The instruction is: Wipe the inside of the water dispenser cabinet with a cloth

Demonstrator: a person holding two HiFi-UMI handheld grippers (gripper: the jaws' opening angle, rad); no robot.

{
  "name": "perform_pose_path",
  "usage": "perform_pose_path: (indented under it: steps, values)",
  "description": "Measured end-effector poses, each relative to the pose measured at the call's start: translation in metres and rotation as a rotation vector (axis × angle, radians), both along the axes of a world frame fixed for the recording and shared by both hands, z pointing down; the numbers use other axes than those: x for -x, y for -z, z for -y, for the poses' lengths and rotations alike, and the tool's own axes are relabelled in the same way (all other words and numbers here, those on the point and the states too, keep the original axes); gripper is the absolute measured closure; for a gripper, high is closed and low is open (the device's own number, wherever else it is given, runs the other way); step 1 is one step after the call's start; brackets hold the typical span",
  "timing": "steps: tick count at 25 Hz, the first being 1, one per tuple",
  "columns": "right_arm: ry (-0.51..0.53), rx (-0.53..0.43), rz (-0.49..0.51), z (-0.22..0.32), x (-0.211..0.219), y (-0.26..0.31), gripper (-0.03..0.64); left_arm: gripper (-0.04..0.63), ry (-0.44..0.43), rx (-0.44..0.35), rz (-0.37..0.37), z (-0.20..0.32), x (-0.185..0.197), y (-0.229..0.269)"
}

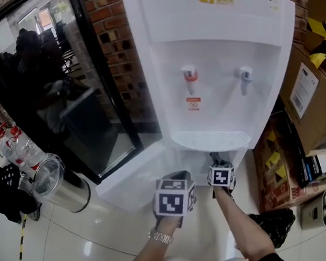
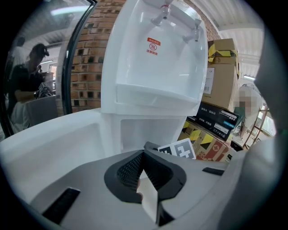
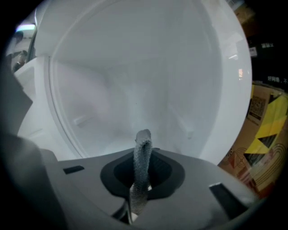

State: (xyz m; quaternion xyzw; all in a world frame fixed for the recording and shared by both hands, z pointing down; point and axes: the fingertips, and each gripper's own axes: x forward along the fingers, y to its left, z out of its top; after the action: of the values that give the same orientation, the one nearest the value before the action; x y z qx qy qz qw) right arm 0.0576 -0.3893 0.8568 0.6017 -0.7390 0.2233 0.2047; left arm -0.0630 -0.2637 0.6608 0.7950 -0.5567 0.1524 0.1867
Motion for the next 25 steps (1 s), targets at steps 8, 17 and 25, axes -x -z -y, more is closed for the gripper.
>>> perform_pose_path:
  steps: [8,17,25]
  values:
    - [0.277,0.015,0.082,-0.027,0.102,-0.007,0.597,0.594,0.017,0.057,0.033,-0.002,0.009,-0.018]
    - [0.138,0.055,-0.068,-0.007,0.031,-0.037,0.597,0.595,0.035,0.07,0.053,0.001,0.013,-0.023]
    - [0.06,-0.029,0.015,-0.005,0.021,0.005,0.597,0.595,0.008,0.096,0.057,0.003,0.001,-0.029]
